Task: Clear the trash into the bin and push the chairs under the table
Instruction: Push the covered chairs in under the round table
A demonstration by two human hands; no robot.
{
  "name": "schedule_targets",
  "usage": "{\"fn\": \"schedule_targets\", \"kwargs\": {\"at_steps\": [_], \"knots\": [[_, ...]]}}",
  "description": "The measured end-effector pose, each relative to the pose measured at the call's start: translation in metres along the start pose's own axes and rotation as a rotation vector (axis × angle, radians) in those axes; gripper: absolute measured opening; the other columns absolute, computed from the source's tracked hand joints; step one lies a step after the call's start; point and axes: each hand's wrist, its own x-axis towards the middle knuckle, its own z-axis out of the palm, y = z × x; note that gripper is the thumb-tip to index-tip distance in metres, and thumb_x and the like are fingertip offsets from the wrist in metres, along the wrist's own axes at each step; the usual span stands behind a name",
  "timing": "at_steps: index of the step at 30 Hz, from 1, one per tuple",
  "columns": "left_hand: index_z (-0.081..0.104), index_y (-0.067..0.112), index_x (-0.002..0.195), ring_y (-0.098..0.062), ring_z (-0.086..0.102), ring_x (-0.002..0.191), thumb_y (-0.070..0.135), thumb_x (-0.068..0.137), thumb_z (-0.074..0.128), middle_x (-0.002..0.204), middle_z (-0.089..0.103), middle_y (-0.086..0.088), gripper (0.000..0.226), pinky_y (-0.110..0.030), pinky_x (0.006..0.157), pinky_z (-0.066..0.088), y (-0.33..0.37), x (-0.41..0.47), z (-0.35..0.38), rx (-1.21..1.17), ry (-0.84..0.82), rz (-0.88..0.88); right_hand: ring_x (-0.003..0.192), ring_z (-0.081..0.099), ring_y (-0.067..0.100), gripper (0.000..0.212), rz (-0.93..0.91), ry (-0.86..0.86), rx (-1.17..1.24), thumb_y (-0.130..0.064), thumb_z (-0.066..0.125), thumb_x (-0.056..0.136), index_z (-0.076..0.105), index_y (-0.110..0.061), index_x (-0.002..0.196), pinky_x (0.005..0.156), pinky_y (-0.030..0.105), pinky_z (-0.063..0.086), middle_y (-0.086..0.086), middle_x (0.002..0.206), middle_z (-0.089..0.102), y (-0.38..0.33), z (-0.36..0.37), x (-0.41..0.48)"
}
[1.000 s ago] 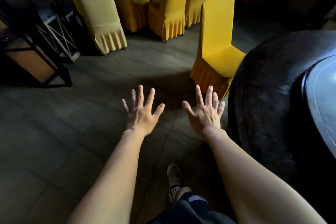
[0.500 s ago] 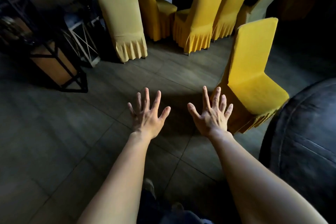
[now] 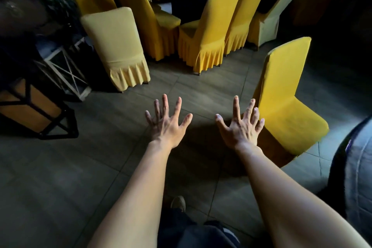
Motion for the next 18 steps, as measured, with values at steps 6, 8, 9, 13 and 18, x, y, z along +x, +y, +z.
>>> {"fn": "schedule_targets", "kwargs": {"at_steps": [6,8,9,13,18], "knots": [[-0.022,0.047,0.153,-0.030,-0.026,0.151,0.078,0.093,0.002,0.163,-0.032,-0.003,0.073,-0.061,0.115,-0.019,-0.010,0.103,-0.009,0.023,-0.034,0.047,0.158,-0.009,0.036,0.091,0.032,0.032,0.030,-0.084,0.026,0.090,-0.018,-0.044,0.158,0.124,0.057,-0.005,0.013,0.170,-0.022,-0.041,0.000,0.082],[-0.022,0.047,0.153,-0.030,-0.027,0.151,0.079,0.092,0.002,0.163,-0.032,-0.002,0.073,-0.061,0.115,-0.019,-0.008,0.134,-0.006,0.044,-0.041,0.068,0.158,-0.009,0.037,0.091,0.037,0.026,0.006,-0.084,0.025,0.089,-0.018,-0.044,0.158,0.124,0.057,-0.006,0.013,0.170,-0.022,-0.043,0.001,0.112],[-0.021,0.048,0.153,-0.030,-0.027,0.151,0.079,0.092,0.001,0.163,-0.032,-0.002,0.073,-0.061,0.115,-0.019,-0.005,0.154,-0.007,0.037,-0.042,0.076,0.158,-0.009,0.037,0.091,0.038,0.026,0.010,-0.084,0.025,0.089,-0.019,-0.044,0.158,0.124,0.058,-0.006,0.013,0.170,-0.023,-0.044,0.001,0.131],[-0.020,0.048,0.153,-0.030,-0.026,0.151,0.079,0.092,0.002,0.164,-0.031,-0.002,0.072,-0.061,0.114,-0.020,0.023,0.268,-0.001,0.019,-0.046,0.033,0.158,-0.010,0.037,0.090,0.052,0.019,0.026,-0.085,0.022,0.089,-0.020,-0.044,0.158,0.124,0.058,-0.007,0.012,0.169,-0.025,-0.042,-0.003,0.255],[-0.014,0.048,0.155,-0.030,-0.023,0.153,0.078,0.093,0.005,0.166,-0.026,-0.002,0.072,-0.062,0.116,-0.017,0.025,0.285,-0.001,0.008,-0.035,0.027,0.157,-0.009,0.039,0.089,0.029,0.020,0.031,-0.084,0.022,0.090,-0.021,-0.044,0.157,0.124,0.060,-0.005,0.012,0.170,-0.024,-0.037,-0.006,0.277]]}}
